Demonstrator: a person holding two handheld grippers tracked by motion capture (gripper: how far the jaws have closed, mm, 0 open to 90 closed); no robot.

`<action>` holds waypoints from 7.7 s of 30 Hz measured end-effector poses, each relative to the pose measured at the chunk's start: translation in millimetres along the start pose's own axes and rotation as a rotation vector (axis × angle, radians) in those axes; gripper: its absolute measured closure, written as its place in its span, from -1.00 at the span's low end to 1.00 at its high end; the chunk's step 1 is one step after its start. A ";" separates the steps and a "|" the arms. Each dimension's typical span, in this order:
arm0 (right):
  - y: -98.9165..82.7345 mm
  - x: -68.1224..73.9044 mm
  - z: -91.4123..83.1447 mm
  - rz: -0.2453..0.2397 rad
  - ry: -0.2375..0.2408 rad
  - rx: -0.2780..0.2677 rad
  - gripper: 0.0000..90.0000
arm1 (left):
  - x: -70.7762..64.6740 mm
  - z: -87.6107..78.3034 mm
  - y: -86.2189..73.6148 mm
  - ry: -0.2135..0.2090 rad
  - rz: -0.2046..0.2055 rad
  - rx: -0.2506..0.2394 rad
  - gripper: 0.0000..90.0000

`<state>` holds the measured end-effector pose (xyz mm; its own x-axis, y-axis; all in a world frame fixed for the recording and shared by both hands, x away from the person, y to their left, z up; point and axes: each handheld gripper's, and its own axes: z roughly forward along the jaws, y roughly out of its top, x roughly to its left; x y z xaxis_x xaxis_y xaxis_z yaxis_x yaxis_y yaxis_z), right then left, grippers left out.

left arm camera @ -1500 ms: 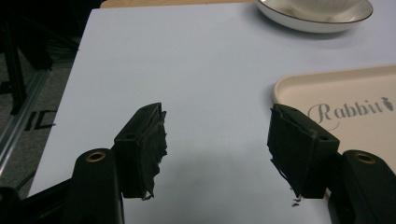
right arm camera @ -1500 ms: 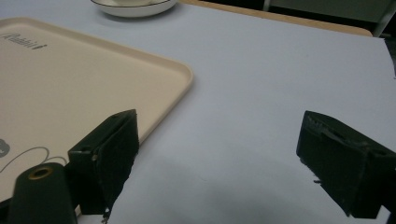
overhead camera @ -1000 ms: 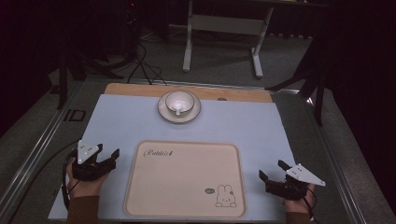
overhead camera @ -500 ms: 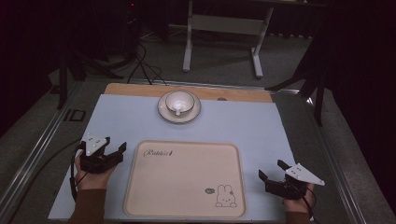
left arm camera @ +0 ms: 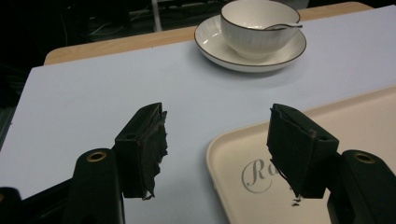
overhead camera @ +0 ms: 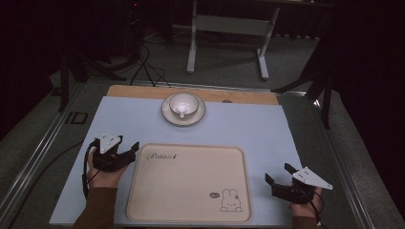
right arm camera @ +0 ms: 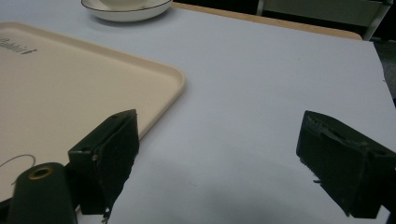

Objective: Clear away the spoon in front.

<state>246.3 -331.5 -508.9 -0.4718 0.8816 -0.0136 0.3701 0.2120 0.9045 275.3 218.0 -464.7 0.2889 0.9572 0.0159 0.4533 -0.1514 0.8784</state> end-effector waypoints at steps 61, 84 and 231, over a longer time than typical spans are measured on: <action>-0.1 -1.3 0.0 0.004 -0.005 -0.003 -0.71 | -35.5 52.7 67.9 -0.057 0.082 -0.011 -0.19; -0.2 -2.2 -0.5 0.006 -0.007 -0.006 -0.71 | -40.2 76.9 90.8 -0.074 0.036 -0.036 -0.18; -0.1 -7.5 -4.6 0.015 -0.015 -0.025 -0.70 | -65.3 129.3 109.9 -0.076 -0.022 0.031 0.64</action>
<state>246.2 -340.1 -507.0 -0.4540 0.8910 -0.0060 0.3571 0.1881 0.9149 415.3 107.0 -431.0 0.3413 0.9391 -0.0406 0.4861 -0.1394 0.8627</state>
